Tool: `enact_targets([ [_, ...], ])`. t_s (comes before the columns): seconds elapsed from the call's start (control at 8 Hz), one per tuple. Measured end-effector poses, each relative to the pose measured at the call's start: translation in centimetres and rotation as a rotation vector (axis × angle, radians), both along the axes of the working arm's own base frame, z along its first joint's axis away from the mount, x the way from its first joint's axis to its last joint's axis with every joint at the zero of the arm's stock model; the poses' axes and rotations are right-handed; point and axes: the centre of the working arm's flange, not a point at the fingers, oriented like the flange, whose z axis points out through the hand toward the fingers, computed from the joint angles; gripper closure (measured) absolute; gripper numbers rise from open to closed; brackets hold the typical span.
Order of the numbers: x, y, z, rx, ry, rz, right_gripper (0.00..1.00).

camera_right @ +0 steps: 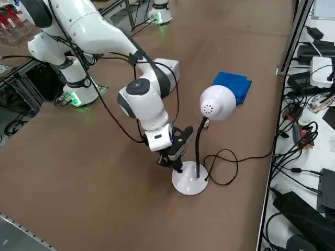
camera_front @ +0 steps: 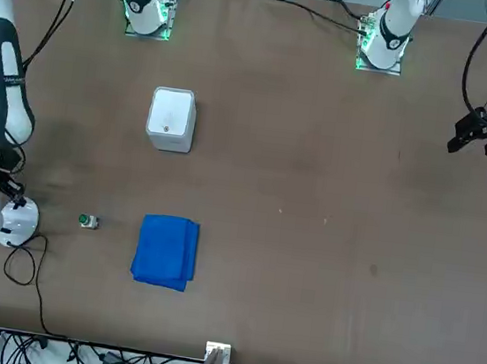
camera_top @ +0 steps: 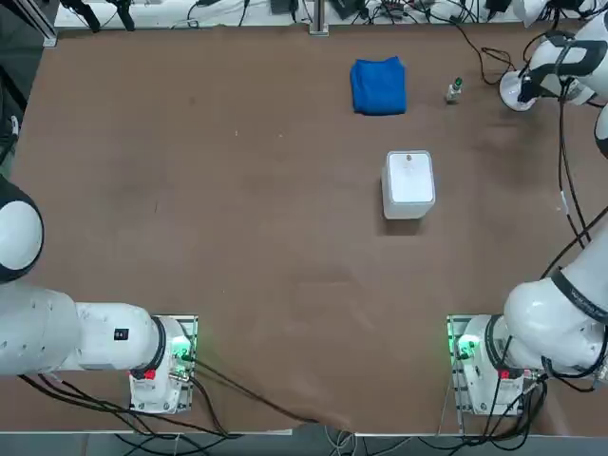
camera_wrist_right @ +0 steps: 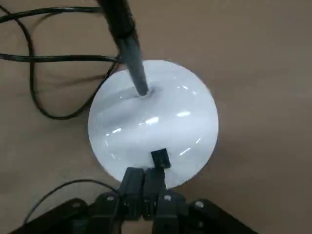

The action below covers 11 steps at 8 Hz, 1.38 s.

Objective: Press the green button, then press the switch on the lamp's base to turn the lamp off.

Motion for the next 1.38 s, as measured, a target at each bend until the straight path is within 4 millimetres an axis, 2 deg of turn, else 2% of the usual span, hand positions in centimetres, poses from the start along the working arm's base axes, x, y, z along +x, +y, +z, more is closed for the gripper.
enact_targets([
  [0.12,0.0,0.3,1.9,0.030,0.042,0.010,0.98],
  [0.25,-0.3,0.7,5.0,0.066,0.093,0.021,0.97],
  [0.38,-1.1,1.3,8.4,0.104,0.149,0.033,0.89],
  [0.5,-2.3,1.9,11.8,0.139,0.203,0.046,0.89],
  [0.62,-3.5,2.6,15.2,0.165,0.242,0.059,0.78],
  [0.75,-4.7,3.4,18.3,0.181,0.264,0.073,0.62],
  [1.0,-6.7,5.7,23.3,0.202,0.299,0.110,0.23],
  [1.12,-7.4,8.1,24.9,0.217,0.342,0.145,0.06],
  [1.25,-7.4,11.5,25.9,0.222,0.379,0.148,0.00],
  [1.38,-6.8,15.9,26.9,0.209,0.390,0.115,0.00],
])
